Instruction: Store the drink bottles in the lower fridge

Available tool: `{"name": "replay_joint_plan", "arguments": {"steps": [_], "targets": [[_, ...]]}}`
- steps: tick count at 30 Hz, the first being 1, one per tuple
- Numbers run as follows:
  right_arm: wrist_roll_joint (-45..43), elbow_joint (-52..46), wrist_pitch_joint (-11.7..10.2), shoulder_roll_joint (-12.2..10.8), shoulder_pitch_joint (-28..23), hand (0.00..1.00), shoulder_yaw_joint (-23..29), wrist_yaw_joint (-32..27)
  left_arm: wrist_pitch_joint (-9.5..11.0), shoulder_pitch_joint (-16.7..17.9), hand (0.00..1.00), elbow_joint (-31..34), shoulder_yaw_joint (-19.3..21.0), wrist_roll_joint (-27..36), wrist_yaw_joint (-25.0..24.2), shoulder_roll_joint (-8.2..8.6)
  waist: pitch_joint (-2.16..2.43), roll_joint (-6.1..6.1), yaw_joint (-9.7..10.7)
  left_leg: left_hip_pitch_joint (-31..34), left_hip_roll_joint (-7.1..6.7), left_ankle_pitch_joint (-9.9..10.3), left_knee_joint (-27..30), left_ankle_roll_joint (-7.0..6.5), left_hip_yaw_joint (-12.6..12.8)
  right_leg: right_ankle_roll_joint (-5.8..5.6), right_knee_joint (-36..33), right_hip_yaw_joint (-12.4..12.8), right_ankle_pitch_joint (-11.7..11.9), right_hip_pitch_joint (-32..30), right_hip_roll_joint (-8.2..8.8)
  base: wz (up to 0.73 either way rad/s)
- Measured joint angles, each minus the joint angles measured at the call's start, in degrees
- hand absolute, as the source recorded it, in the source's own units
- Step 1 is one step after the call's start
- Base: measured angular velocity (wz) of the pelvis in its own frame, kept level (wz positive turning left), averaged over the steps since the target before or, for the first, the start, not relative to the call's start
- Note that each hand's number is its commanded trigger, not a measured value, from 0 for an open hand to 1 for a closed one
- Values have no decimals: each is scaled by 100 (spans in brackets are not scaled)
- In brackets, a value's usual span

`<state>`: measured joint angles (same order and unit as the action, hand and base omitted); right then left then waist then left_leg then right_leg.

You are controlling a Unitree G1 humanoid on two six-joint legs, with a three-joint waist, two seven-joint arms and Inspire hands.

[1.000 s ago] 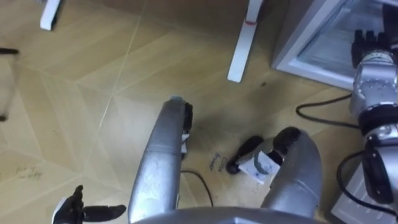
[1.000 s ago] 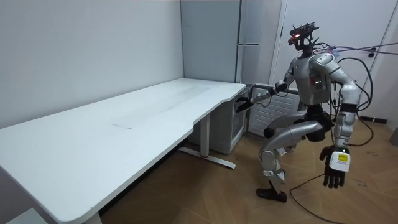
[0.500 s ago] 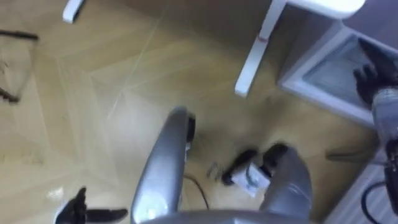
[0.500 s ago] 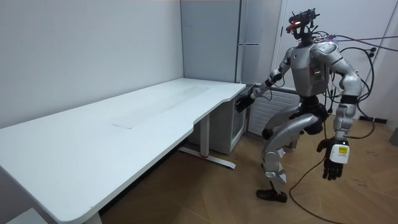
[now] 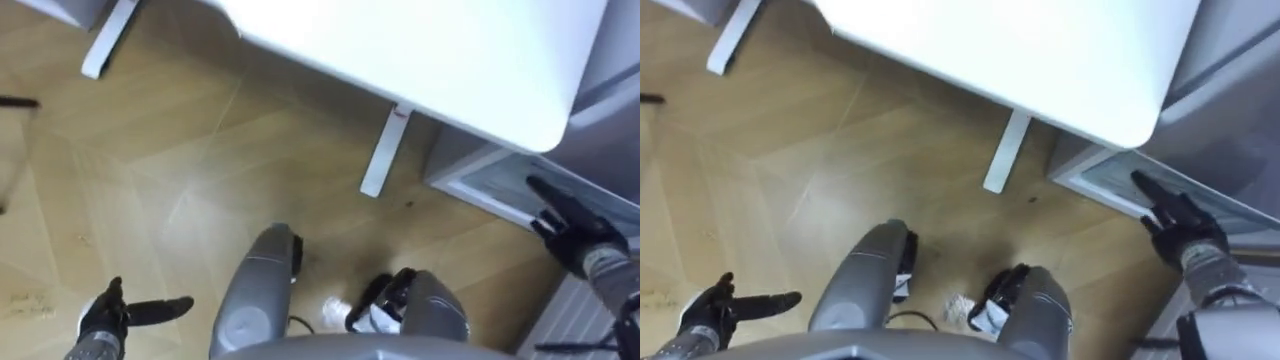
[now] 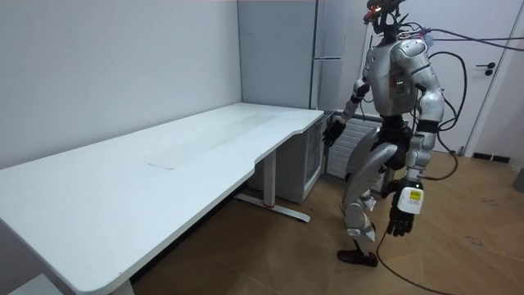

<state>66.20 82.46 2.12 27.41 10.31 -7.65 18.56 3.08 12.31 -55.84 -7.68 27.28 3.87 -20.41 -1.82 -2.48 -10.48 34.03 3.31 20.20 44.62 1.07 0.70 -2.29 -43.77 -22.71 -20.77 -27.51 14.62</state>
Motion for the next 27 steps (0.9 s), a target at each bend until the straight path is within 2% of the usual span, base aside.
{"name": "replay_joint_plan", "arguments": {"steps": [2,5,6,7,11,13,16,21,24,27], "targets": [[-222,-1,49,-76,-240,0,-19,18,-2,1,0,-165,42,5,-27,98,45,14,-15,-357,10,-23,-280,-6,100,-42,292,81,91,280,-71,-22],[-593,-8,47,-292,-762,0,-12,29,-14,122,0,-336,103,2,-47,229,104,-17,97,-1077,15,-143,-916,6,288,-99,865,164,255,854,-175,-24],[-771,-34,48,-381,-920,0,-13,40,-14,193,0,-372,122,-5,-33,293,122,-73,159,-1340,12,-220,-1199,11,332,-123,1140,148,333,1094,-222,-14],[-948,-37,49,-449,-1097,0,-13,42,-19,257,0,-378,182,-57,-26,380,159,-38,239,-1583,20,-272,-1426,28,361,-134,1401,147,416,1308,-292,-11],[-1337,-197,37,-755,-1628,0,-8,18,-10,299,0,-424,492,-245,9,531,165,-117,297,-2205,46,-436,-2097,84,472,-160,2046,173,609,1840,-467,-15],[-1781,-217,44,-983,-1837,0,-5,-28,-10,371,0,-407,580,-366,67,646,155,-145,380,-2552,61,-472,-2346,109,548,-179,2311,202,676,2128,-538,-16],[-1945,-226,47,-1180,-1969,0,3,-42,-9,392,0,-410,583,-446,70,709,125,-141,481,-2882,58,-474,-2556,112,560,-222,2557,211,722,2448,-595,-7],[-1984,-238,51,-1370,-2044,0,57,-51,-27,400,0,-394,716,-460,102,861,117,-161,589,-3295,33,-477,-2833,117,621,-287,2936,242,793,2862,-654,-4],[-2127,-238,169,-1438,-2087,0,367,-101,-136,395,0,-351,1079,-766,109,957,114,-176,654,-3387,36,-478,-2915,117,681,-300,3047,292,826,2933,-680,-9],[-2145,-252,237,-1466,-2210,0,694,-208,-231,404,0,-370,1179,-758,148,978,119,-142,755,-3538,32,-478,-2996,117,765,-310,3116,407,847,3010,-697,-17]]}}
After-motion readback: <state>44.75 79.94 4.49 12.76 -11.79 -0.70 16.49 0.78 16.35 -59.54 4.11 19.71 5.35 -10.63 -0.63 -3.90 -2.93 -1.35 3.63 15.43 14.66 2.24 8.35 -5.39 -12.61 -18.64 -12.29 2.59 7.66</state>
